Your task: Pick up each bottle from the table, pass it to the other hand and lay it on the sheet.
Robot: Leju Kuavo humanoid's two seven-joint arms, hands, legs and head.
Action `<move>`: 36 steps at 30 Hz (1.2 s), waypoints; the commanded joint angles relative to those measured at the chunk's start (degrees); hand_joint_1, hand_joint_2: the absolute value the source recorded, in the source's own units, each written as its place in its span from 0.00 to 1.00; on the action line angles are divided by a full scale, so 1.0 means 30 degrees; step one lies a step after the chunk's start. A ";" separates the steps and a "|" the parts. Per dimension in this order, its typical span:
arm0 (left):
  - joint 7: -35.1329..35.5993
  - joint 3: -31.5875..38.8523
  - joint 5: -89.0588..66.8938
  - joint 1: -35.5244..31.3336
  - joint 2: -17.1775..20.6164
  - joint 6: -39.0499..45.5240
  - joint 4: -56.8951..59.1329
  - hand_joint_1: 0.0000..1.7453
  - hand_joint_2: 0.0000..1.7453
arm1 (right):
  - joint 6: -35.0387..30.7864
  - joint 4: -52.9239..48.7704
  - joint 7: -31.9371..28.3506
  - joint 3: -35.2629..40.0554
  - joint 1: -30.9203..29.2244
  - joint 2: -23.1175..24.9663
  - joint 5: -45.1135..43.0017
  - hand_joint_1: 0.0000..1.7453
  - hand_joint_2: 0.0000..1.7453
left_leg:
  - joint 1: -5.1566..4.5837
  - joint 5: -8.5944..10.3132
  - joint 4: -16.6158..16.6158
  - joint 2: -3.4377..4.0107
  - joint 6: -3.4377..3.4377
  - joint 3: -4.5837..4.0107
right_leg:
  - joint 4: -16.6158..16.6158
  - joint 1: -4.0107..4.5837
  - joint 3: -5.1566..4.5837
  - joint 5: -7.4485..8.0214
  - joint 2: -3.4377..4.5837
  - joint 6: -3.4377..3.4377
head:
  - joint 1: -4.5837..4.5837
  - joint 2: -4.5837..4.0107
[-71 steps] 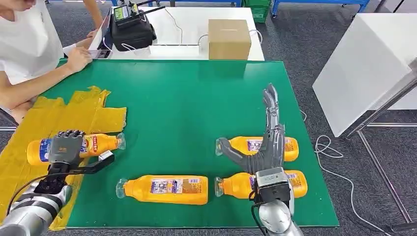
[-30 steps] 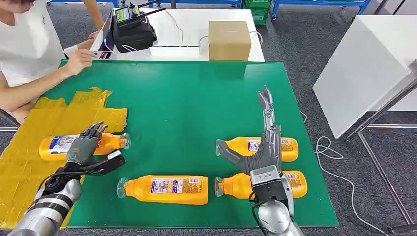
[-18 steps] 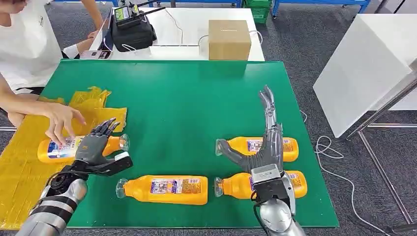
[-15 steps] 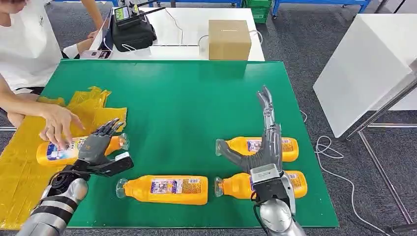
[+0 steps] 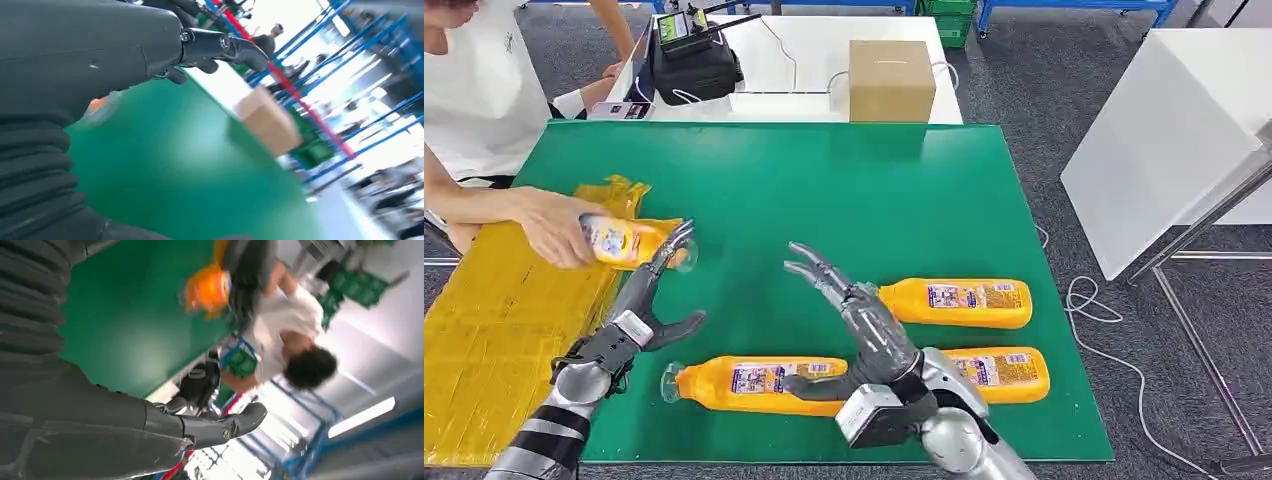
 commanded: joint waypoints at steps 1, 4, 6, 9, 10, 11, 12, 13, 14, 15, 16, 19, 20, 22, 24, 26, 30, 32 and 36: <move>-0.0161 0.1284 0.0999 0.0281 -0.1482 -0.0459 -0.1326 0.00 1.00 | 0.0002 0.2831 0.0654 0.2576 -0.1755 -0.1100 0.0414 0.00 1.00 | 0.0008 -0.0020 -0.0020 0.0020 -0.0037 0.0062 | -0.0035 0.0006 0.0070 -0.0009 0.0006 -0.0007 | 0.0000 0.0000; 0.0220 0.1778 0.1636 0.0862 -0.2305 0.0036 -0.2650 0.00 1.00 | -0.0373 0.4378 0.1488 0.3152 -0.1973 -0.0761 0.0699 0.00 1.00 | 0.0010 -0.0021 -0.0020 0.0028 -0.0035 0.0068 | -0.0038 0.0009 0.0074 -0.0008 0.0013 -0.0008 | 0.0000 0.0000; 0.0589 0.1828 0.1994 0.0982 -0.2484 0.0238 -0.3053 0.00 1.00 | -0.0700 0.5139 0.1824 0.3561 -0.2115 -0.0586 0.1081 0.00 1.00 | 0.0016 -0.0030 -0.0028 0.0044 -0.0045 0.0094 | -0.0057 0.0015 0.0102 -0.0008 0.0019 -0.0009 | 0.0007 0.0000; 0.0906 0.2179 0.2459 0.0843 -0.2609 0.0429 -0.2854 0.00 1.00 | -0.1003 0.6004 0.2364 0.4161 -0.2346 -0.0395 0.1639 0.00 1.00 | 0.0017 -0.0022 -0.0015 0.0032 -0.0035 0.0068 | -0.0038 0.0017 0.0073 -0.0008 0.0013 -0.0011 | 0.0007 0.0000; 0.0939 0.2346 0.2798 0.0758 -0.2674 0.0285 -0.2705 0.00 1.00 | -0.1145 0.6398 0.2694 0.4402 -0.2495 -0.0340 0.1919 0.00 1.00 | 0.0012 -0.0015 -0.0012 0.0030 -0.0028 0.0048 | -0.0028 0.0012 0.0049 -0.0003 0.0016 -0.0008 | 0.0000 0.0000; 0.0933 0.2381 0.2836 0.0710 -0.2686 0.0262 -0.2640 0.00 1.00 | -0.1312 0.6719 0.2970 0.4630 -0.2660 -0.0338 0.2232 0.00 1.00 | 0.0014 -0.0021 -0.0019 0.0039 -0.0041 0.0072 | -0.0038 0.0013 0.0074 -0.0006 0.0020 -0.0010 | 0.0007 0.0000; 0.0923 0.2409 0.2866 0.0688 -0.2731 0.0259 -0.2611 0.00 1.00 | -0.1504 0.7053 0.3254 0.4771 -0.2786 -0.0315 0.2542 0.00 1.00 | 0.0013 -0.0015 -0.0012 0.0042 -0.0031 0.0049 | -0.0026 0.0014 0.0048 -0.0001 0.0027 -0.0010 | 0.0007 0.0000; 0.0861 0.2483 0.3072 0.0742 -0.2811 0.0117 -0.2708 0.00 1.00 | -0.1684 0.7480 0.3580 0.4970 -0.2954 -0.0294 0.2973 0.00 1.00 | 0.0018 -0.0022 -0.0024 0.0056 -0.0049 0.0083 | -0.0044 0.0019 0.0084 -0.0001 0.0035 -0.0014 | 0.0007 0.0000; 0.0852 0.2475 0.3126 0.0794 -0.2843 0.0099 -0.2795 0.00 1.00 | -0.1816 0.7756 0.3775 0.5129 -0.3062 -0.0281 0.3347 0.00 1.00 | 0.0012 -0.0017 -0.0017 0.0048 -0.0039 0.0063 | -0.0032 0.0013 0.0063 -0.0002 0.0028 -0.0010 | 0.0007 0.0000; 0.0857 0.2461 0.3174 0.0816 -0.2866 0.0070 -0.2844 0.00 1.00 | -0.1924 0.8012 0.3950 0.5281 -0.3155 -0.0270 0.3675 0.00 1.00 | 0.0016 -0.0022 -0.0020 0.0059 -0.0049 0.0079 | -0.0038 0.0017 0.0077 -0.0002 0.0033 -0.0014 | 0.0007 0.0000; 0.0857 0.2448 0.3216 0.0811 -0.2906 0.0023 -0.2864 0.00 1.00 | -0.1968 0.8282 0.4091 0.5363 -0.3232 -0.0230 0.3859 0.00 1.00 | 0.0010 -0.0015 -0.0018 0.0048 -0.0036 0.0057 | -0.0031 0.0012 0.0053 -0.0001 0.0026 -0.0009 | 0.0007 0.0000; 0.0866 0.2401 0.3260 0.0763 -0.2980 -0.0009 -0.2843 0.00 1.00 | -0.2017 0.8841 0.4336 0.5589 -0.3401 -0.0128 0.4229 0.00 1.00 | 0.0017 -0.0024 -0.0024 0.0035 -0.0050 0.0087 | -0.0047 0.0017 0.0095 -0.0010 0.0010 -0.0012 | 0.0007 0.0000; 0.0890 0.2335 0.3272 0.0679 -0.3033 -0.0031 -0.2719 0.00 1.00 | -0.2073 0.9160 0.4423 0.5697 -0.3474 -0.0046 0.4420 0.00 1.00 | 0.0021 -0.0033 -0.0035 0.0046 -0.0067 0.0123 | -0.0066 0.0021 0.0133 -0.0012 0.0016 -0.0016 | 0.0007 0.0000; 0.0904 0.2298 0.3282 0.0614 -0.3067 -0.0061 -0.2614 0.00 1.00 | -0.2100 0.9293 0.4470 0.5748 -0.3489 0.0036 0.4512 0.00 1.00 | 0.0014 -0.0027 -0.0021 0.0036 -0.0048 0.0083 | -0.0043 0.0015 0.0092 -0.0012 0.0017 -0.0012 | 0.0007 0.0000; 0.0909 0.2220 0.3288 0.0477 -0.3114 -0.0103 -0.2435 0.00 1.00 | -0.2097 0.9551 0.4512 0.5800 -0.3581 0.0147 0.4569 0.00 1.00 | 0.0007 -0.0011 -0.0007 0.0016 -0.0027 0.0030 | -0.0017 0.0010 0.0037 -0.0006 0.0000 -0.0008 | 0.0007 0.0000; 0.0912 0.2108 0.3288 0.0346 -0.3164 -0.0108 -0.2258 0.00 1.00 | -0.2063 0.9808 0.4689 0.5854 -0.3708 0.0108 0.4708 0.00 1.00 | 0.0017 -0.0024 -0.0015 0.0021 -0.0058 0.0077 | -0.0033 0.0018 0.0084 -0.0015 -0.0003 -0.0017 | 0.0014 0.0000; 0.0912 0.2054 0.3284 0.0286 -0.3111 -0.0083 -0.2160 0.00 1.00 | -0.2047 0.9941 0.4821 0.5742 -0.3833 -0.0284 0.4842 0.00 1.00 | 0.0003 -0.0001 -0.0007 0.0001 -0.0026 0.0012 | -0.0013 0.0003 0.0017 -0.0004 -0.0013 -0.0006 | 0.0007 0.0000; 0.0912 0.2061 0.3284 0.0282 -0.3098 -0.0083 -0.2163 0.00 1.00 | -0.2057 0.9963 0.4814 0.5712 -0.3832 -0.0355 0.4833 0.00 1.00 | 0.0013 -0.0006 -0.0005 0.0002 -0.0033 0.0022 | -0.0021 0.0013 0.0031 -0.0004 -0.0014 -0.0008 | 0.0007 0.0000; 0.0912 0.2061 0.3284 0.0282 -0.3098 -0.0083 -0.2163 0.00 1.00 | -0.2057 0.9963 0.4814 0.5712 -0.3832 -0.0355 0.4833 0.00 1.00 | 0.0007 -0.0008 -0.0005 0.0006 -0.0029 0.0022 | -0.0015 0.0006 0.0026 -0.0008 -0.0012 -0.0007 | 0.0007 0.0000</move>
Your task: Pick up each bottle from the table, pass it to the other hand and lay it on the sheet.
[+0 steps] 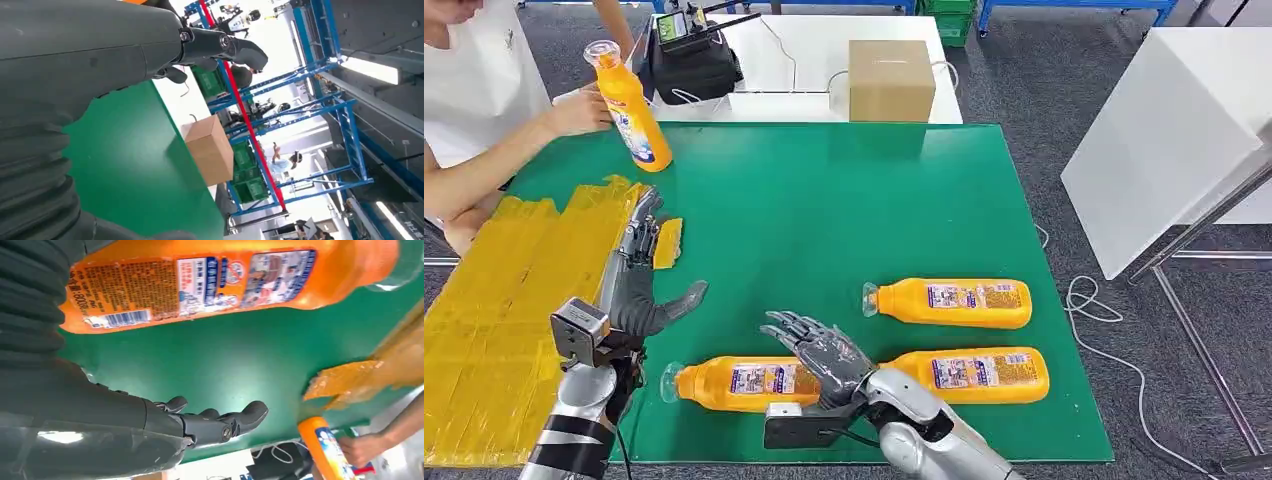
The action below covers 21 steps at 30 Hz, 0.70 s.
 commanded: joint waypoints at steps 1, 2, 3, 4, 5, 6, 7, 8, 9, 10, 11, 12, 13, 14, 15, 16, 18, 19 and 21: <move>0.0184 0.0145 0.0035 -0.0762 -0.0163 -0.0046 0.0889 0.00 1.00 | -0.0046 0.1570 0.0107 0.0846 -0.1034 -0.0333 0.0003 0.00 1.00 | 0.0004 -0.0007 -0.0010 -0.0002 -0.0029 0.0030 | -0.0015 0.0003 0.0034 -0.0007 -0.0013 -0.0007 | 0.0000 0.0000; 0.0184 0.0145 0.0035 -0.0762 -0.0163 -0.0046 0.0889 0.00 1.00 | -0.0046 0.1570 0.0107 0.0846 -0.1034 -0.0333 0.0003 0.00 1.00 | 0.0004 -0.0016 -0.0013 0.0001 -0.0041 0.0058 | -0.0020 0.0002 0.0064 -0.0015 -0.0015 -0.0010 | 0.0000 0.0000; 0.0184 0.0145 0.0035 -0.0762 -0.0163 -0.0046 0.0889 0.00 1.00 | -0.0046 0.1570 0.0107 0.0846 -0.1034 -0.0333 0.0003 0.00 1.00 | 0.0008 -0.0016 -0.0006 -0.0001 -0.0035 0.0050 | -0.0016 0.0006 0.0058 -0.0014 -0.0015 -0.0010 | 0.0000 0.0000; 0.0184 0.0147 0.0035 -0.0751 -0.0157 -0.0046 0.0865 0.00 1.00 | -0.0005 0.1533 0.0219 0.0922 -0.1051 -0.0316 0.0127 0.00 1.00 | 0.0004 -0.0006 -0.0008 -0.0002 -0.0027 0.0027 | -0.0012 0.0002 0.0030 -0.0006 -0.0013 -0.0006 | 0.0000 0.0000; 0.0184 0.0155 0.0035 -0.0759 -0.0157 -0.0044 0.0865 0.00 1.00 | 0.0023 0.1565 0.0327 0.0949 -0.1085 -0.0355 0.0220 0.00 1.00 | 0.0007 -0.0021 -0.0013 0.0005 -0.0048 0.0071 | -0.0022 0.0005 0.0077 -0.0017 -0.0012 -0.0012 | 0.0000 0.0000; 0.0183 0.0174 0.0036 -0.0774 -0.0161 -0.0036 0.0870 0.00 1.00 | 0.0089 0.1654 0.0514 0.1026 -0.1202 -0.0512 0.0412 0.00 1.00 | 0.0011 -0.0025 -0.0011 0.0007 -0.0054 0.0078 | -0.0024 0.0009 0.0086 -0.0019 -0.0011 -0.0014 | 0.0000 0.0000; 0.0196 0.0176 0.0034 -0.0774 -0.0157 -0.0057 0.0870 0.00 1.00 | 0.0106 0.1757 0.0626 0.1101 -0.1324 -0.0640 0.0599 0.00 1.00 | 0.0015 -0.0014 -0.0004 0.0002 -0.0042 0.0045 | -0.0020 0.0013 0.0055 -0.0009 -0.0012 -0.0010 | 0.0000 0.0000; 0.0201 0.0181 0.0032 -0.0750 -0.0158 -0.0062 0.0870 0.00 1.00 | 0.0040 0.1878 0.0806 0.1107 -0.1459 -0.0819 0.0812 0.00 1.00 | 0.0001 -0.0002 -0.0006 -0.0001 -0.0021 0.0017 | -0.0008 0.0000 0.0019 -0.0002 -0.0009 -0.0003 | 0.0000 0.0000; 0.0216 0.0192 0.0031 -0.0690 -0.0164 -0.0072 0.0825 0.00 1.00 | -0.0122 0.1948 0.1038 0.1046 -0.1509 -0.0900 0.1020 0.00 1.00 | 0.0007 -0.0012 -0.0010 0.0003 -0.0039 0.0053 | -0.0022 0.0005 0.0059 -0.0008 -0.0012 -0.0008 | 0.0000 0.0000; 0.0235 0.0234 0.0031 -0.0623 -0.0157 -0.0082 0.0780 0.00 1.00 | -0.0226 0.1971 0.1201 0.0989 -0.1533 -0.0969 0.1220 0.00 1.00 | 0.0006 -0.0010 -0.0011 0.0002 -0.0041 0.0054 | -0.0021 0.0004 0.0059 -0.0008 -0.0015 -0.0008 | 0.0000 0.0000; 0.0277 0.0370 0.0021 -0.0480 -0.0196 -0.0106 0.0684 0.00 1.00 | -0.0390 0.1945 0.1528 0.0619 -0.1519 -0.1051 0.1705 0.00 1.00 | 0.0003 -0.0004 -0.0008 -0.0006 -0.0027 0.0032 | -0.0014 0.0001 0.0036 -0.0005 -0.0017 -0.0004 | -0.0007 0.0000; 0.0302 0.0452 0.0009 -0.0370 -0.0209 -0.0149 0.0607 0.00 1.00 | -0.0508 0.1849 0.1735 0.0321 -0.1437 -0.1072 0.1988 0.00 1.00 | 0.0004 -0.0009 -0.0013 -0.0001 -0.0040 0.0054 | -0.0022 0.0001 0.0059 -0.0008 -0.0017 -0.0007 | 0.0000 0.0000; 0.0315 0.0537 -0.0004 -0.0263 -0.0229 -0.0189 0.0537 0.00 1.00 | -0.0593 0.1727 0.1951 0.0046 -0.1360 -0.1100 0.2259 0.00 1.00 | -0.0003 -0.0003 -0.0008 0.0001 -0.0021 0.0021 | -0.0010 -0.0005 0.0021 -0.0002 -0.0005 -0.0002 | 0.0000 0.0000; 0.0332 0.0628 -0.0025 -0.0149 -0.0259 -0.0225 0.0471 0.00 1.00 | -0.0710 0.1578 0.2273 -0.0235 -0.1278 -0.1146 0.2608 0.00 1.00 | -0.0001 -0.0009 -0.0014 0.0010 -0.0034 0.0045 | -0.0020 -0.0003 0.0048 -0.0005 -0.0001 -0.0005 | 0.0000 0.0000; 0.0340 0.0685 -0.0033 -0.0092 -0.0287 -0.0244 0.0432 0.00 1.00 | -0.0729 0.1524 0.2430 -0.0393 -0.1239 -0.1156 0.2812 0.00 1.00 | -0.0007 -0.0003 -0.0011 0.0006 -0.0019 0.0020 | -0.0010 -0.0007 0.0022 -0.0001 0.0001 -0.0001 | 0.0000 0.0000; 0.0360 0.0773 -0.0037 0.0046 -0.0337 -0.0345 0.0303 0.00 1.00 | -0.0878 0.1512 0.2967 -0.0511 -0.1237 -0.1180 0.3493 0.00 1.00 | 0.0000 -0.0022 -0.0015 0.0024 -0.0043 0.0070 | -0.0025 -0.0001 0.0076 -0.0011 0.0009 -0.0006 | 0.0000 0.0000; 0.0405 0.0844 -0.0060 0.0146 -0.0424 -0.0438 0.0168 0.00 1.00 | -0.0815 0.1727 0.3193 -0.0787 -0.1221 -0.1022 0.4181 0.00 1.00 | 0.0004 -0.0027 -0.0012 0.0024 -0.0045 0.0073 | -0.0027 0.0004 0.0083 -0.0013 0.0008 -0.0008 | 0.0000 0.0000; 0.0413 0.0843 -0.0064 0.0144 -0.0428 -0.0455 0.0171 0.00 1.00 | -0.0784 0.1762 0.3165 -0.0825 -0.1213 -0.0989 0.4216 0.00 1.00 | -0.0006 -0.0007 -0.0008 0.0009 -0.0023 0.0024 | -0.0010 -0.0004 0.0029 -0.0003 0.0003 -0.0001 | 0.0000 0.0000; 0.0425 0.0798 -0.0051 0.0019 -0.0470 -0.0519 0.0288 0.00 1.00 | -0.0568 0.2053 0.2933 -0.0744 -0.1344 -0.0726 0.4305 0.00 1.00 | 0.0008 -0.0025 -0.0005 0.0015 -0.0046 0.0061 | -0.0021 0.0009 0.0073 -0.0013 0.0001 -0.0009 | 0.0000 0.0000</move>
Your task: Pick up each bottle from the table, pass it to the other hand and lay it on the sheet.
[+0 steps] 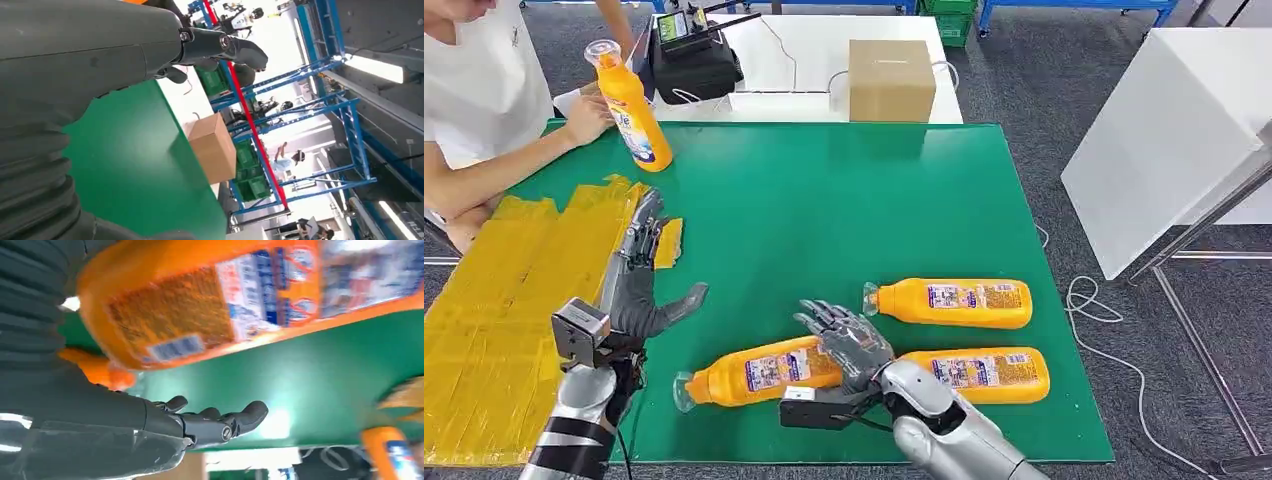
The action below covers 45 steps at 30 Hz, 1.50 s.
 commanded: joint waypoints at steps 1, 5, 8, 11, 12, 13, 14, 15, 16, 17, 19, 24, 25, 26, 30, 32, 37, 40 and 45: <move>0.0267 0.0620 -0.0021 -0.0276 -0.0449 -0.0322 0.0395 0.00 1.00 | 0.0242 0.1384 0.0136 -0.0499 -0.0896 0.0207 0.0929 0.00 1.00 | 0.0007 -0.0021 -0.0004 0.0028 -0.0042 0.0045 | -0.0011 0.0006 0.0043 -0.0012 0.0013 -0.0012 | 0.0000 0.0000; 0.0217 0.0588 0.0081 -0.0355 -0.0526 -0.0397 0.0450 0.00 1.00 | 0.0314 0.1737 0.0132 -0.0464 -0.1036 0.0468 0.0950 0.00 1.00 | 0.0007 -0.0013 -0.0003 0.0016 -0.0039 0.0035 | -0.0004 0.0005 0.0033 -0.0010 0.0002 -0.0013 | 0.0000 0.0000; 0.0165 0.0593 0.0151 -0.0316 -0.0548 -0.0444 0.0391 0.00 1.00 | 0.0310 0.2038 0.0094 -0.0410 -0.1129 0.0614 0.1018 0.00 1.00 | 0.0010 -0.0020 -0.0010 0.0031 -0.0049 0.0060 | -0.0016 0.0008 0.0056 -0.0011 0.0013 -0.0015 | -0.0007 0.0000; -0.0041 0.0572 0.0491 -0.0438 -0.0676 -0.0731 0.0413 0.00 1.00 | -0.0164 0.3082 -0.0354 -0.0224 -0.1437 0.1138 0.1347 0.00 1.00 | 0.0012 -0.0017 -0.0007 0.0030 -0.0043 0.0051 | -0.0016 0.0010 0.0048 -0.0008 0.0011 -0.0012 | 0.0000 0.0000; -0.0070 0.0514 0.0509 -0.0516 -0.0690 -0.0786 0.0474 0.00 1.00 | -0.0367 0.3315 -0.0589 -0.0240 -0.1470 0.1365 0.1387 0.00 1.00 | 0.0006 -0.0014 -0.0005 0.0025 -0.0032 0.0040 | -0.0008 0.0004 0.0036 -0.0008 0.0010 -0.0009 | 0.0000 0.0000; -0.0070 0.0500 0.0509 -0.0524 -0.0692 -0.0789 0.0484 0.00 1.00 | -0.0375 0.3421 -0.0688 -0.0251 -0.1491 0.1458 0.1361 0.00 1.00 | 0.0013 -0.0025 -0.0005 0.0046 -0.0049 0.0064 | -0.0013 0.0010 0.0059 -0.0011 0.0026 -0.0014 | 0.0007 0.0000; -0.0065 0.0486 0.0504 -0.0560 -0.0723 -0.0778 0.0480 0.00 1.00 | -0.0333 0.3437 -0.0622 -0.0214 -0.1487 0.1580 0.1382 0.00 1.00 | 0.0009 -0.0005 -0.0004 0.0023 -0.0022 0.0013 | -0.0004 0.0007 0.0007 0.0000 0.0012 -0.0007 | 0.0000 0.0000; -0.0065 0.0486 0.0504 -0.0560 -0.0723 -0.0778 0.0480 0.00 1.00 | -0.0333 0.3437 -0.0622 -0.0214 -0.1487 0.1580 0.1382 0.00 1.00 | 0.0013 -0.0015 -0.0005 0.0031 -0.0039 0.0040 | -0.0010 0.0010 0.0036 -0.0005 0.0014 -0.0011 | 0.0000 0.0000; -0.0065 0.0486 0.0504 -0.0560 -0.0723 -0.0778 0.0480 0.00 1.00 | -0.0333 0.3437 -0.0622 -0.0214 -0.1487 0.1580 0.1382 0.00 1.00 | 0.0010 -0.0009 -0.0002 0.0026 -0.0030 0.0023 | -0.0003 0.0008 0.0017 -0.0004 0.0009 -0.0009 | 0.0000 0.0000; -0.0065 0.0486 0.0504 -0.0560 -0.0723 -0.0778 0.0480 0.00 1.00 | -0.0333 0.3437 -0.0622 -0.0214 -0.1487 0.1580 0.1382 0.00 1.00 | 0.0013 -0.0013 -0.0006 0.0013 -0.0043 0.0045 | -0.0011 0.0010 0.0044 -0.0011 -0.0008 -0.0013 | 0.0000 0.0000; -0.0065 0.0486 0.0504 -0.0560 -0.0723 -0.0778 0.0480 0.00 1.00 | -0.0333 0.3437 -0.0622 -0.0214 -0.1487 0.1580 0.1382 0.00 1.00 | 0.0014 -0.0010 -0.0003 0.0013 -0.0036 0.0026 | -0.0008 0.0010 0.0024 -0.0007 -0.0001 -0.0012 | 0.0000 0.0000; -0.0240 0.0291 0.0686 -0.1010 -0.0867 -0.1083 0.1099 0.00 1.00 | -0.0659 0.3861 -0.1596 -0.0241 -0.2110 0.2342 0.1107 0.00 1.00 | 0.0013 -0.0013 0.0005 0.0024 -0.0042 0.0028 | 0.0002 0.0009 0.0023 -0.0008 0.0008 -0.0014 | 0.0000 0.0000; -0.0265 0.0228 0.0724 -0.1127 -0.0925 -0.1126 0.1232 0.00 1.00 | -0.0555 0.3983 -0.1660 -0.0206 -0.2304 0.2533 0.1054 0.00 1.00 | 0.0008 -0.0007 0.0004 0.0027 -0.0035 0.0013 | 0.0007 0.0005 0.0003 -0.0004 0.0011 -0.0012 | 0.0000 0.0000; -0.0296 0.0129 0.0746 -0.1254 -0.0953 -0.1155 0.1397 0.00 1.00 | -0.0365 0.4145 -0.1773 -0.0165 -0.2460 0.2672 0.0905 0.00 1.00 | 0.0000 0.0004 -0.0001 0.0015 -0.0022 -0.0004 | 0.0009 -0.0003 -0.0016 0.0000 0.0001 -0.0007 | 0.0000 0.0000; -0.0345 -0.0031 0.0815 -0.1507 -0.0984 -0.1229 0.1683 0.00 1.00 | 0.0248 0.4763 -0.1999 0.0148 -0.2873 0.2923 0.0665 0.00 1.00 | 0.0007 -0.0003 -0.0009 0.0010 -0.0046 0.0042 | -0.0003 0.0003 0.0034 -0.0009 -0.0014 -0.0015 | 0.0000 0.0000; -0.0343 -0.0036 0.0812 -0.1531 -0.0994 -0.1226 0.1679 0.00 1.00 | 0.0251 0.4797 -0.1999 0.0150 -0.2858 0.2893 0.0665 0.00 1.00 | 0.0012 -0.0010 -0.0008 0.0014 -0.0050 0.0056 | -0.0009 0.0006 0.0048 -0.0014 -0.0012 -0.0016 | 0.0000 0.0000; -0.0411 -0.0175 0.0887 -0.1738 -0.1003 -0.1320 0.1957 0.00 1.00 | 0.1049 0.5740 -0.2101 0.0577 -0.3270 0.3120 0.0354 0.00 1.00 | 0.0010 -0.0004 -0.0006 0.0010 -0.0033 0.0033 | -0.0006 0.0004 0.0029 -0.0009 -0.0012 -0.0009 | 0.0000 0.0000; -0.0478 -0.0411 0.0966 -0.2083 -0.1088 -0.1287 0.2328 0.00 1.00 | 0.1752 0.7103 -0.2009 0.1117 -0.3771 0.3441 0.0120 0.00 1.00 | 0.0003 0.0008 -0.0009 -0.0004 -0.0029 0.0022 | -0.0002 -0.0003 0.0017 -0.0005 -0.0023 -0.0009 | 0.0000 0.0000; -0.0439 -0.0768 0.1091 -0.2470 -0.1162 -0.1158 0.2707 0.00 1.00 | 0.2135 0.8787 -0.1553 0.1607 -0.4106 0.3699 -0.0131 0.08 1.00 | 0.0008 0.0006 -0.0007 -0.0010 -0.0034 0.0029 | -0.0005 0.0002 0.0025 -0.0006 -0.0030 -0.0010 | -0.0001 0.0000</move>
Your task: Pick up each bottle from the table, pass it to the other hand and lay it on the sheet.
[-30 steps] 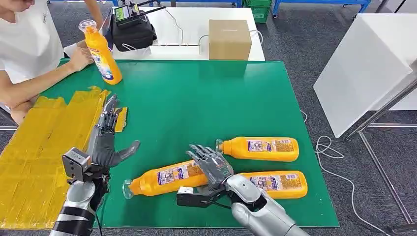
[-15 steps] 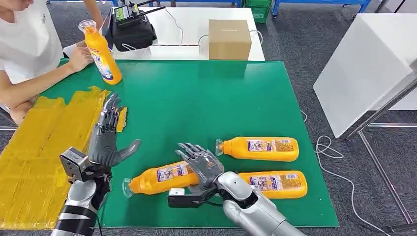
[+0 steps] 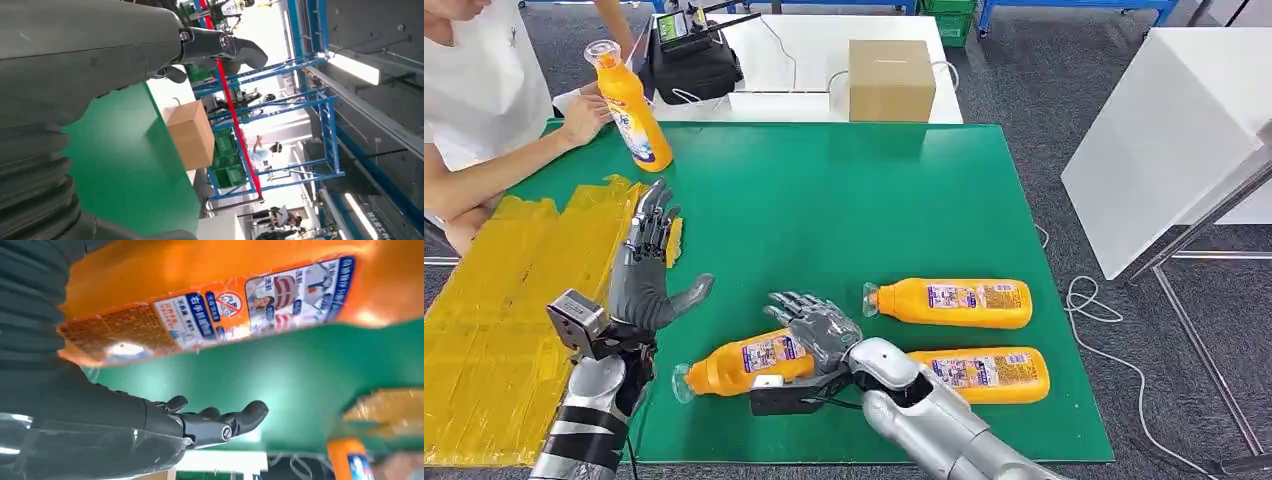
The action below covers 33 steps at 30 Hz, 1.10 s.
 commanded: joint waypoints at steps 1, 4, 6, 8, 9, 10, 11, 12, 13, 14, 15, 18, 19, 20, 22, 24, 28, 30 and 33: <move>0.0093 -0.0902 0.0190 -0.1609 -0.0174 0.0096 0.2141 0.00 1.00 | 0.0666 0.4403 0.0466 0.1675 -0.1717 0.0638 -0.0367 0.18 1.00 | 0.0003 0.0004 -0.0010 -0.0022 -0.0024 0.0022 | -0.0011 0.0003 0.0034 -0.0005 -0.0032 -0.0006 | 0.0000 0.0000; 0.0111 -0.0988 0.0251 -0.1772 -0.0173 0.0100 0.2361 0.00 1.00 | 0.1296 0.4770 0.0501 0.2063 -0.1894 0.0561 -0.0190 0.85 1.00 | 0.0003 0.0003 -0.0010 -0.0018 -0.0018 0.0035 | -0.0013 0.0002 0.0050 -0.0009 -0.0025 -0.0005 | 0.0000 0.0000; 0.0112 -0.1055 0.0254 -0.1887 -0.0180 0.0105 0.2474 0.00 1.00 | 0.1661 0.4925 0.0443 0.2204 -0.1964 0.0517 -0.0157 0.86 1.00 | 0.0008 0.0000 -0.0017 -0.0017 -0.0030 0.0065 | -0.0026 0.0007 0.0085 -0.0012 -0.0036 -0.0008 | -0.0001 0.0000; 0.0120 -0.1221 0.0257 -0.2046 -0.0167 0.0083 0.2627 0.00 1.00 | 0.2129 0.5025 0.0323 0.2445 -0.2066 0.0398 -0.0076 0.86 1.00 | -0.0001 0.0016 -0.0010 -0.0034 -0.0011 0.0024 | -0.0010 -0.0003 0.0038 -0.0005 -0.0047 -0.0002 | -0.0007 0.0000; 0.0119 -0.1307 0.0266 -0.2117 -0.0173 0.0093 0.2733 0.00 1.00 | 0.2322 0.5092 0.0197 0.2538 -0.2092 0.0309 -0.0084 0.86 1.00 | 0.0012 0.0010 -0.0013 -0.0050 -0.0033 0.0058 | -0.0026 0.0010 0.0080 -0.0012 -0.0069 -0.0010 | 0.0001 0.0000; 0.0108 -0.1401 0.0287 -0.2207 -0.0184 0.0084 0.2801 0.00 1.00 | 0.2349 0.5123 0.0114 0.2598 -0.2121 0.0282 -0.0100 0.88 1.00 | 0.0005 0.0013 -0.0012 -0.0039 -0.0021 0.0051 | -0.0020 0.0003 0.0058 -0.0007 -0.0051 -0.0006 | -0.0007 0.0000; 0.0104 -0.1458 0.0332 -0.2243 -0.0173 0.0087 0.2813 0.00 1.00 | 0.2279 0.5160 0.0148 0.2573 -0.2116 0.0265 -0.0172 0.95 1.00 | 0.0009 0.0013 -0.0010 -0.0032 -0.0015 0.0054 | -0.0022 0.0007 0.0053 -0.0003 -0.0046 -0.0005 | -0.0007 0.0000; 0.0104 -0.1489 0.0354 -0.2230 -0.0160 0.0108 0.2833 0.00 1.00 | 0.2071 0.5157 0.0217 0.2451 -0.2092 0.0249 -0.0258 1.00 1.00 | 0.0006 0.0017 -0.0024 -0.0056 -0.0031 0.0086 | -0.0035 0.0003 0.0086 -0.0010 -0.0077 -0.0010 | 0.0000 0.0000; 0.0102 -0.1508 0.0377 -0.2205 -0.0144 0.0131 0.2782 0.00 1.00 | 0.1901 0.5178 0.0281 0.2419 -0.2102 0.0264 -0.0261 1.00 1.00 | 0.0008 0.0014 -0.0015 -0.0063 -0.0022 0.0098 | -0.0030 0.0004 -0.0016 -0.0016 -0.0079 -0.0010 | 0.0000 0.0000; 0.0102 -0.1523 0.0398 -0.2198 -0.0127 0.0165 0.2736 0.00 1.00 | 0.1637 0.5180 0.0335 0.2403 -0.2140 0.0302 -0.0249 1.00 1.00 | 0.0012 0.0019 -0.0029 -0.0064 -0.0038 0.0125 | -0.0047 0.0007 -0.0025 -0.0011 -0.0082 -0.0016 | 0.0000 0.0000; 0.0116 -0.1484 0.0436 -0.2033 -0.0065 0.0216 0.2520 0.00 1.00 | 0.0519 0.4982 0.0761 0.1655 -0.2023 0.0414 -0.0700 1.00 1.00 | 0.0011 0.0016 -0.0024 -0.0050 -0.0031 0.0115 | -0.0044 0.0007 -0.0040 -0.0007 -0.0064 -0.0014 | 0.0000 0.0000; 0.0316 -0.1085 0.0464 -0.1184 0.0076 0.0336 0.1501 0.00 1.00 | -0.2915 0.3619 0.1760 -0.0366 -0.1462 0.0467 -0.1428 1.00 1.00 | 0.0004 0.0007 -0.0025 -0.0024 -0.0030 0.0113 | -0.0038 0.0001 -0.0048 -0.0009 -0.0037 -0.0014 | 0.0000 0.0000; 0.0425 -0.0984 0.0406 -0.0938 0.0086 0.0360 0.1187 0.00 1.00 | -0.3701 0.3003 0.1804 -0.1079 -0.1156 0.0403 -0.1721 1.00 1.00 | 0.0010 0.0000 -0.0020 -0.0004 -0.0026 0.0107 | -0.0038 0.0007 -0.0033 -0.0006 -0.0015 -0.0013 | -0.0007 0.0000; 0.0630 -0.0855 0.0284 -0.0519 0.0121 0.0446 0.0733 0.00 1.00 | -0.4518 0.1847 0.1717 -0.2079 -0.0663 0.0243 -0.2218 1.00 1.00 | -0.0001 0.0006 -0.0017 0.0004 -0.0011 0.0081 | -0.0023 -0.0003 -0.0019 0.0001 -0.0002 -0.0007 | -0.0007 0.0000; 0.0794 -0.0817 0.0169 -0.0213 0.0170 0.0432 0.0212 0.00 1.00 | -0.4312 0.0778 0.2011 -0.2237 -0.0330 -0.0113 -0.2031 1.00 1.00 | 0.0007 -0.0008 -0.0009 0.0004 -0.0020 0.0086 | -0.0024 0.0007 0.0100 -0.0005 0.0002 0.0000 | 0.0000 0.0000; 0.0800 -0.0826 0.0170 -0.0221 0.0144 0.0431 0.0202 0.00 1.00 | -0.4315 0.0757 0.2006 -0.2250 -0.0280 -0.0148 -0.2033 1.00 1.00 | 0.0003 -0.0019 0.0004 0.0016 -0.0022 0.0084 | -0.0009 0.0005 0.0105 -0.0008 0.0020 0.0007 | 0.0000 0.0000; 0.1651 -0.0672 -0.1115 0.0746 0.0245 0.1651 -0.1062 0.00 1.00 | -0.8028 -0.5557 0.0839 -0.6488 0.2973 -0.0467 -0.3059 1.00 1.00 | 0.0012 -0.0008 -0.0004 0.0003 -0.0022 0.0061 | -0.0022 0.0015 0.0079 -0.0005 -0.0011 0.0006 | 0.0000 0.0000; 0.1724 -0.0592 -0.1116 0.1365 0.0245 0.1655 -0.1887 0.00 1.00 | -0.9338 -0.8540 0.0582 -0.8361 0.4554 -0.0331 -0.3312 1.00 1.00 | 0.0011 -0.0023 0.0006 -0.0007 -0.0030 0.0043 | -0.0010 0.0013 0.0071 -0.0019 -0.0005 0.0000 | 0.0000 0.0000; 0.1787 -0.0577 -0.1051 0.1658 0.0250 0.1606 -0.2323 0.00 1.00 | -0.9490 -0.9541 0.0129 -0.9272 0.5163 -0.0075 -0.4017 1.00 1.00 | 0.0007 -0.0034 0.0011 -0.0012 -0.0032 0.0020 | -0.0006 0.0011 0.0054 -0.0030 -0.0012 0.0001 | 0.0000 0.0000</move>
